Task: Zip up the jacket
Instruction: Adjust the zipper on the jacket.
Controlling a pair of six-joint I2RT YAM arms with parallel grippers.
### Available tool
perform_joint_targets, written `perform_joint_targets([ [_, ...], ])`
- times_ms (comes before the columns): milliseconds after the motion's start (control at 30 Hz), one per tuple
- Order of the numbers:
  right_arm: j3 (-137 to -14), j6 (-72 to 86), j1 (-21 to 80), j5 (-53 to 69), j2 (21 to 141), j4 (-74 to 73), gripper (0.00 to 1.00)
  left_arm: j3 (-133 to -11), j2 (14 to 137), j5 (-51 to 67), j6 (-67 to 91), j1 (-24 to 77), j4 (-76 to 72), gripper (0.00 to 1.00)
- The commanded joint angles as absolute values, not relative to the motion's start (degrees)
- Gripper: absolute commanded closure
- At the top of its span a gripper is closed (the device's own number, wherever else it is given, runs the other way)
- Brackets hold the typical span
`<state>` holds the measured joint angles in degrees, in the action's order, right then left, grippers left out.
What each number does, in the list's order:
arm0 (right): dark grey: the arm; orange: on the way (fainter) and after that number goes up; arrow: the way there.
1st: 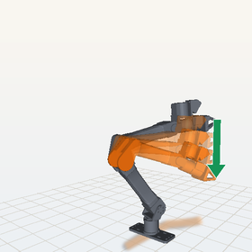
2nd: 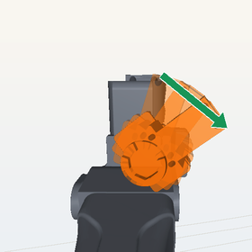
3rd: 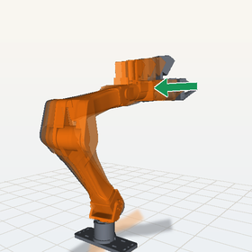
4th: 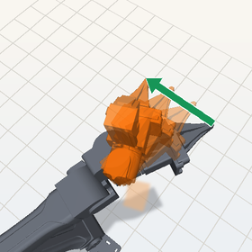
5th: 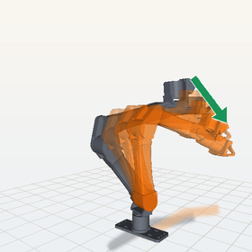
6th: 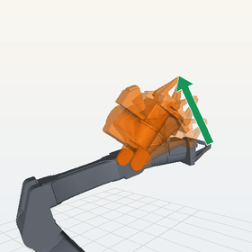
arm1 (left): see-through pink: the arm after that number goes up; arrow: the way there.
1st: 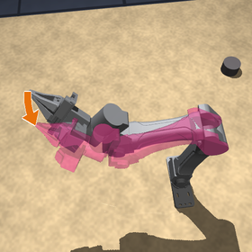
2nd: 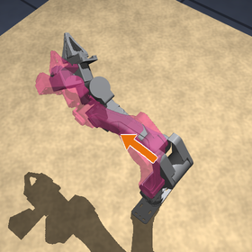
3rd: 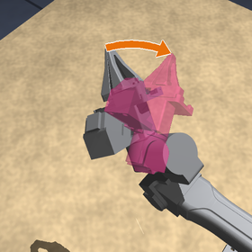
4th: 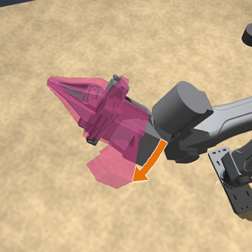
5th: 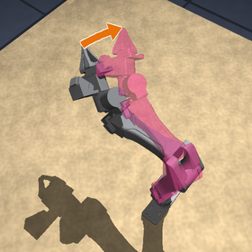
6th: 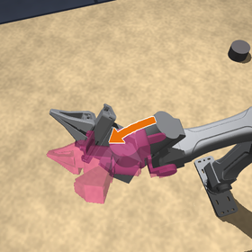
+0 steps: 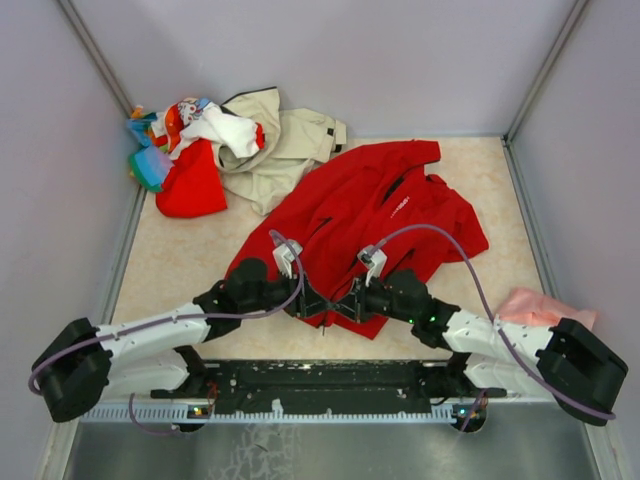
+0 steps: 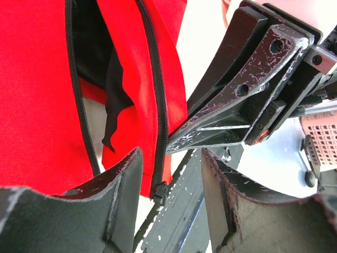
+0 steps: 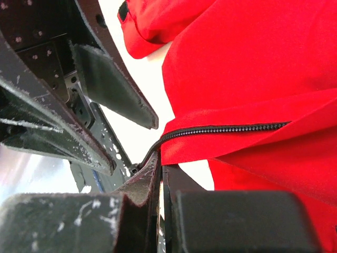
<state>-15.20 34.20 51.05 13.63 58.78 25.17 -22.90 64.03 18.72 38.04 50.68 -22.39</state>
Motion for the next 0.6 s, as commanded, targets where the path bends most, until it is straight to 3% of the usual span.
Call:
perform_joint_targets([
  [0,-19.1,32.9,52.5,11.7,58.5,26.5,1.0,-25.9,60.0,9.7,34.5,53.5,-11.3,0.47],
  [367,-20.2,33.3,53.9,10.5,58.7,26.1,1.0,-27.3,63.2,11.9,33.3,55.3,-13.0,0.61],
  [567,-20.4,33.8,54.4,10.6,59.4,27.6,1.0,-27.5,65.1,13.6,32.9,55.4,-14.1,0.62],
])
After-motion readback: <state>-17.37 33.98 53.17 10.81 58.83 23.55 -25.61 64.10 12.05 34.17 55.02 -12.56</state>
